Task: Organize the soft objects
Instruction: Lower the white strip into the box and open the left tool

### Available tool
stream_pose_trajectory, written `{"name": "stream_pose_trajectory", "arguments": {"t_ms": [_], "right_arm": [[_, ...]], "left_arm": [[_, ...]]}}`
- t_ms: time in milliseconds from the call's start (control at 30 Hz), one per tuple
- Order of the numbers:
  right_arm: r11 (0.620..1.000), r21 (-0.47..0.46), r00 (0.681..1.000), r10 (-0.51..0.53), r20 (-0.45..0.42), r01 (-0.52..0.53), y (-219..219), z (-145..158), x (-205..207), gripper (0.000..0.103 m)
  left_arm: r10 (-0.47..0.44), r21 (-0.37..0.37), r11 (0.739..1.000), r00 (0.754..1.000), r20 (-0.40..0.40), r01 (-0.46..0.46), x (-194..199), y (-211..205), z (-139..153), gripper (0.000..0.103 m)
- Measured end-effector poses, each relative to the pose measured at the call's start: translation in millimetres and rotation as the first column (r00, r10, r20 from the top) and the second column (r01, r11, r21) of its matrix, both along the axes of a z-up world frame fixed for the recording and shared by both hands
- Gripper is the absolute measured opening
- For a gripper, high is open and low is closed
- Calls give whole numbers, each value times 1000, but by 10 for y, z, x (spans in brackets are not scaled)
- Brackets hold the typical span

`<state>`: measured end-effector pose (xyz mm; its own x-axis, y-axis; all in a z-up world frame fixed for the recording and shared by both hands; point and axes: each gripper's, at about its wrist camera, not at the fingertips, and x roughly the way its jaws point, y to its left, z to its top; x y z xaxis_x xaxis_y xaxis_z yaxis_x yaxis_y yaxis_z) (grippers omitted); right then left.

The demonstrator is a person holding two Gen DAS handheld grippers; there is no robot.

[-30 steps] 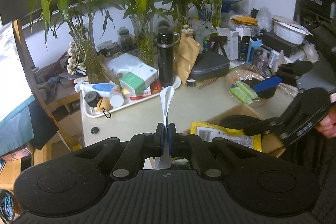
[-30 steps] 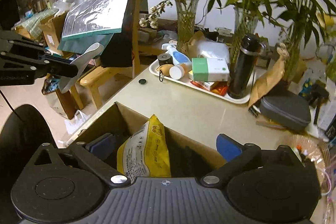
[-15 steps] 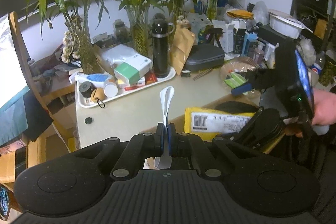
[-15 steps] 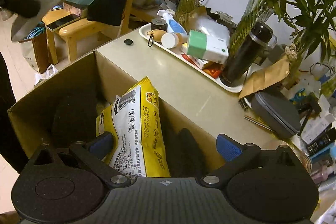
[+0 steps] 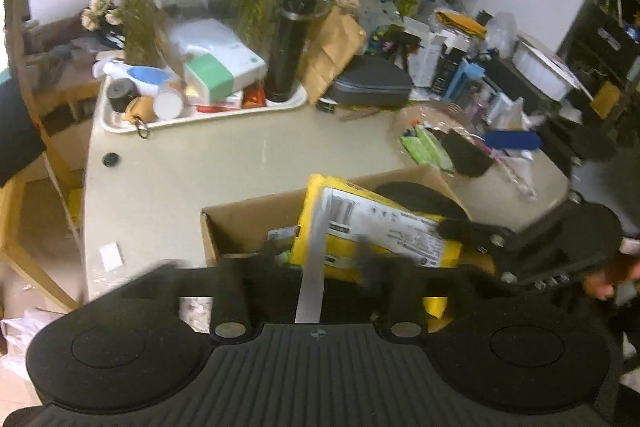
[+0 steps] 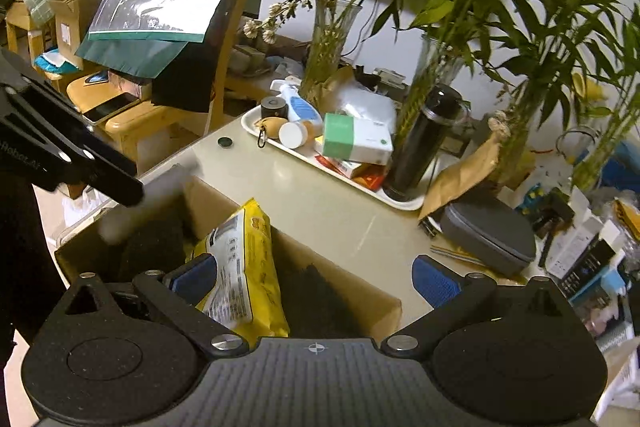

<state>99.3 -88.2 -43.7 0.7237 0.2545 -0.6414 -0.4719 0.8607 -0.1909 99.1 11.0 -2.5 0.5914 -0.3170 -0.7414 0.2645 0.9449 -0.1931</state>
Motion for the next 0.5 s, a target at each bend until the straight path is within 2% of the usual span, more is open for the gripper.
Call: {"name": "stream_pose_trajectory", "arguments": {"t_ms": [33,67,333,500], "right_arm": [[1000,3,1000,-7,-2,7,-24,-1,-23,103],[1000,7,1000,-16,-6,16,-48,-4,-54,103],[997,56,998,-52,-37,54,-202,-4,-332,103],[996,54,996,-72,-51,74,-303,-68,-545,103]], "left_arm": [[11,22,1000,1000,20,-12,-28,-12,7,73],[23,44,999,999,36,-25,-56,-25,18,75],[93,153,983,993,71,-103,-256,-72,6,75],[123,184,973,988,97,-139,-436,-76,-44,78]]}}
